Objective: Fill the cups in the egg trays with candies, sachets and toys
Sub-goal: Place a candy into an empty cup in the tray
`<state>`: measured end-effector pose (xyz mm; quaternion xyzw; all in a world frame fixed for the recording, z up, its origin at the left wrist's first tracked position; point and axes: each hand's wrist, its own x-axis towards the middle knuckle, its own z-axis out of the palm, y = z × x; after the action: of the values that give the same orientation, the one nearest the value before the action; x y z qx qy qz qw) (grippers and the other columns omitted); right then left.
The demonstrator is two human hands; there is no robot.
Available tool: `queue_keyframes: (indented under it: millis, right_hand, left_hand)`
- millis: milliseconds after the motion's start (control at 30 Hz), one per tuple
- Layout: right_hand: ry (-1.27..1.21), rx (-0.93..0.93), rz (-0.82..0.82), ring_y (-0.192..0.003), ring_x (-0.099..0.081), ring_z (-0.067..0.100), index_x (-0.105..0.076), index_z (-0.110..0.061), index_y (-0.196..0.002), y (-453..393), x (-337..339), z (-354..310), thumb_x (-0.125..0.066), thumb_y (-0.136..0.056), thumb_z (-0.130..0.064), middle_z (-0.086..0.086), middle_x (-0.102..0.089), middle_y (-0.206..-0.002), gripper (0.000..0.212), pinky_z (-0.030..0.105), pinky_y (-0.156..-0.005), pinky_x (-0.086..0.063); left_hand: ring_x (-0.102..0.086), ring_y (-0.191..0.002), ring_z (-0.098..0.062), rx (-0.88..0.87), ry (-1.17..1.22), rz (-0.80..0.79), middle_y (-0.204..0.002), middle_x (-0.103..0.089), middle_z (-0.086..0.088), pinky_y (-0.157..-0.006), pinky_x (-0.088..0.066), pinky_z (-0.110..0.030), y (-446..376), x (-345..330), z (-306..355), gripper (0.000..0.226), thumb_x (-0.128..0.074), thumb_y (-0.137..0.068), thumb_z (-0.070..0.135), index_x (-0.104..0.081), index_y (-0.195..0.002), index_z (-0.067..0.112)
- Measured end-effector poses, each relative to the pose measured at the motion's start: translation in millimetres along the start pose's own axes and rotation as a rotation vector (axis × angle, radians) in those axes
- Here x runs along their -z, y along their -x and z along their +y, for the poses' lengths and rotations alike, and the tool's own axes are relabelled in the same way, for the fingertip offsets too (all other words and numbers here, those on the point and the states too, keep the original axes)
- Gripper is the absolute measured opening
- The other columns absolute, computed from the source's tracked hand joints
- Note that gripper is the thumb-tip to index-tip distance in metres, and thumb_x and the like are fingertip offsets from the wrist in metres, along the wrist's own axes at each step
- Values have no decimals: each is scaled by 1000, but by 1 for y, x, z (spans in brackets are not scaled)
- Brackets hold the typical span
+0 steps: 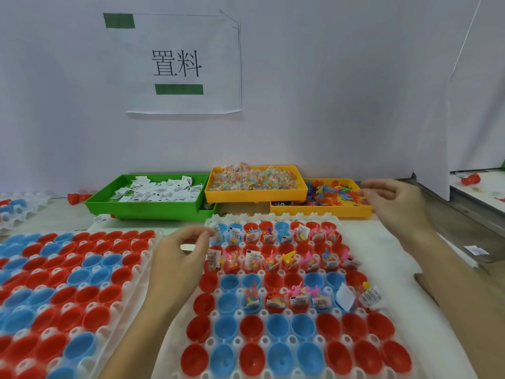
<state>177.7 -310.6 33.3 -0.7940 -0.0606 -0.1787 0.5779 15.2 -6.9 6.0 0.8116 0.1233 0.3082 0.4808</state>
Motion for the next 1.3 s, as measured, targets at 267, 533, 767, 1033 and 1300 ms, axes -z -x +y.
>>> queue_keyframes:
  millis: [267, 533, 767, 1033, 1300]
  right_hand:
    - [642, 53, -334, -108, -63, 26, -74, -7, -110, -67, -68, 4, -67, -91, -14, 10, -71, -117, 21, 32, -87, -48]
    - [817, -98, -373, -98, -64, 29, -71, -3, -102, -83, -99, 17, -77, -86, -33, 12, -70, -105, 34, 33, -76, -52]
    - [669, -37, -116, -97, -65, 29, -77, -3, -101, -80, -101, 25, -65, -94, -10, 16, -73, -108, 16, 32, -74, -49]
    - [245, -105, 22, -97, -69, 30, -74, -6, -106, -87, -76, 29, -77, -87, -20, 15, -73, -106, 23, 41, -84, -58]
    - [-283, -149, -261, -76, -75, 14, -70, -4, -110, -27, -62, -12, -65, -91, 0, 12, -72, -98, 20, 19, -68, -60]
  left_hand:
    - [-60, -80, 12, 38, 18, 39, -82, -71, 13, -65, -41, 1, -3, -1, -2, 22, -59, -94, 8, -72, -86, 24]
    - [-60, -79, 8, 64, 30, 43, -81, -71, 10, -64, -43, -2, -3, 0, -3, 25, -57, -92, 5, -72, -84, 22]
    - [-60, -80, 5, 53, 41, 34, -81, -70, 10, -63, -44, -3, -4, 0, -1, 26, -56, -92, 4, -72, -83, 23]
    - [-62, -80, 3, 38, 50, 25, -81, -71, 9, -63, -45, -5, -2, -2, 0, 26, -57, -93, 4, -72, -83, 23]
    - [-66, -77, -9, 6, 123, -28, -82, -71, 7, -60, -52, -22, 1, -4, 3, 25, -59, -93, 5, -72, -84, 25]
